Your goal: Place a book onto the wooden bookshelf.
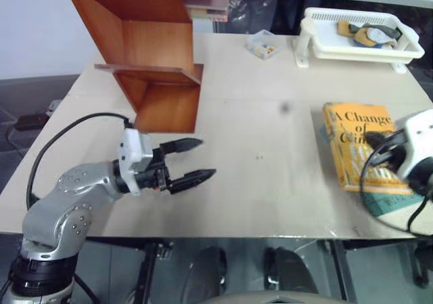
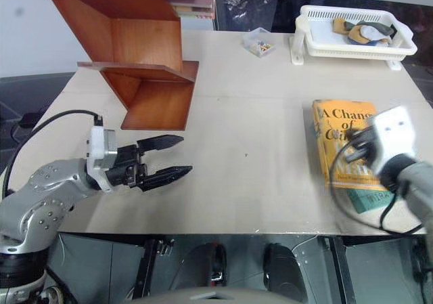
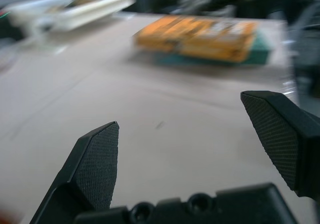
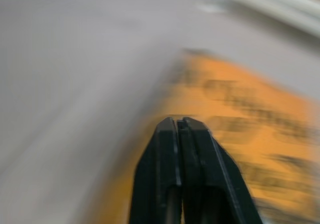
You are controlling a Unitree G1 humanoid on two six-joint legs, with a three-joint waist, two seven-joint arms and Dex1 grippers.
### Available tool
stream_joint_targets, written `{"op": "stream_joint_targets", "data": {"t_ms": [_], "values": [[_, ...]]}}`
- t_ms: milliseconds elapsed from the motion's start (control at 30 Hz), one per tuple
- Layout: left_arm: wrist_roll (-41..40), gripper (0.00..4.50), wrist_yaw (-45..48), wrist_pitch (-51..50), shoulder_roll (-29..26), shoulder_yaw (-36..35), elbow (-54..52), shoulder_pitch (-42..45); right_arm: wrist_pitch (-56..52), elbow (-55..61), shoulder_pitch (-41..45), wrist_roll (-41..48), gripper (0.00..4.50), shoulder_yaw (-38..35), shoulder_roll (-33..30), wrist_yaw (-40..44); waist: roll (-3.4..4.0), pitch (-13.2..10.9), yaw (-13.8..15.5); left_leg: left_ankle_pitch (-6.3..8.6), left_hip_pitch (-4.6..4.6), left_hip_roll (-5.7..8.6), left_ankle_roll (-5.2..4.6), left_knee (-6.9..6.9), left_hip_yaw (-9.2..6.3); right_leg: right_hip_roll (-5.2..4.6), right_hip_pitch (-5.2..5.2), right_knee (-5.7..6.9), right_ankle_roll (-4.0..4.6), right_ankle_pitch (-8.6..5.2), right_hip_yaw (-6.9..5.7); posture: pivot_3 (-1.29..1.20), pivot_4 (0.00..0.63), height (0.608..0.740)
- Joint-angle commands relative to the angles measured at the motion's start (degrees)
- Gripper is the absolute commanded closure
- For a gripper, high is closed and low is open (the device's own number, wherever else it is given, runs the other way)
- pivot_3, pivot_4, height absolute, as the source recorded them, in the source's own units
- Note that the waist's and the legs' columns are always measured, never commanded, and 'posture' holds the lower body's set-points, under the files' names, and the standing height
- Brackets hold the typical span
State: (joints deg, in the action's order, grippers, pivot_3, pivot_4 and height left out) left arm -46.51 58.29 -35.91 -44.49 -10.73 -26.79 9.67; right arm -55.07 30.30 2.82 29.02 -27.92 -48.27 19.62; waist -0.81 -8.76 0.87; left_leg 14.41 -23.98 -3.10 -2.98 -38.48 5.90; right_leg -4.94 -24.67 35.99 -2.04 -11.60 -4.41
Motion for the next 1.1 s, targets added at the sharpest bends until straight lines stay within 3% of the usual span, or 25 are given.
{"op": "stream_joint_targets", "data": {"t_ms": [33, 333, 500, 600, 733, 867, 1100], "values": [[-1.03, 0.0, 2.81, 1.21, 0.41, 2.35, -0.67, 4.25, 1.43, -11.96, 1.55, -5.03, 4.32, -1.48, -5.61, 1.65, 0.0, 0.0, -0.01, 0.0, 0.0, 0.0, 0.0, 0.02, 0.01, 0.0, -0.01, 0.0, 0.02, 0.01, 0.0, 0.0, 0.15, 0.74], [-6.19, 0.0, 7.96, -3.15, 1.04, 5.71, 2.01, 12.94, 16.86, -51.15, 16.69, -15.59, 4.32, 12.13, -12.03, 10.56, 0.04, -0.04, -1.25, -0.01, 0.18, 0.01, -0.02, 0.0, 0.18, 0.09, 0.06, 0.02, -0.25, 0.12, 0.3, 0.0, 0.15, 0.74], [-6.76, 0.0, 7.95, -3.71, 1.15, 5.56, 1.93, 13.04, 27.97, -70.9, 28.75, -21.45, 4.32, 20.27, -9.81, 16.73, 0.08, -0.08, -1.87, -0.03, 0.21, 0.02, 0.01, -0.01, 0.29, 0.11, 0.02, 0.01, -0.31, 0.15, 0.48, 0.0, 0.15, 0.74], [-6.26, 0.0, 7.72, -3.31, 1.19, 5.47, 1.32, 12.14, 29.07, -80.22, 35.29, -22.71, 4.32, 22.23, -8.24, 19.9, 0.08, -0.09, -1.89, -0.08, 0.2, 0.0, 0.09, 0.0, 0.32, 0.12, 0.0, 0.01, -0.33, 0.16, 0.51, 0.0, 0.15, 0.74], [-6.48, 0.0, 5.94, -3.36, 1.13, 4.04, 0.67, 11.09, 25.76, -81.2, 38.29, -22.54, 4.32, 23.75, -7.92, 26.52, 0.09, -0.1, -1.55, -0.16, 0.17, -0.01, 0.23, 0.01, 0.32, 0.12, -0.01, 0.01, -0.26, 0.2, 0.5, 0.0, 0.15, 0.74], [-7.37, 0.0, 4.32, -3.75, 1.1, 3.2, -0.76, 9.54, 20.02, -74.75, 36.26, -20.23, 4.32, 24.53, -7.27, 33.61, 0.1, -0.1, -1.55, -0.17, 0.15, 0.0, 0.25, 0.0, 0.34, 0.08, -0.01, -0.02, -0.13, 0.29, 0.5, 0.0, 0.15, 0.74], [-7.98, 0.0, 4.12, -4.17, 0.01, 2.37, -0.78, 8.22, 16.16, -66.66, 35.14, -17.99, 4.32, 23.61, -3.13, 34.15, 0.11, -0.1, -1.69, -0.18, 0.21, -0.03, 0.26, 0.0, 0.35, 0.1, -0.01, 0.05, -0.21, 0.25, 0.5, 0.0, 0.15, 0.74]]}}
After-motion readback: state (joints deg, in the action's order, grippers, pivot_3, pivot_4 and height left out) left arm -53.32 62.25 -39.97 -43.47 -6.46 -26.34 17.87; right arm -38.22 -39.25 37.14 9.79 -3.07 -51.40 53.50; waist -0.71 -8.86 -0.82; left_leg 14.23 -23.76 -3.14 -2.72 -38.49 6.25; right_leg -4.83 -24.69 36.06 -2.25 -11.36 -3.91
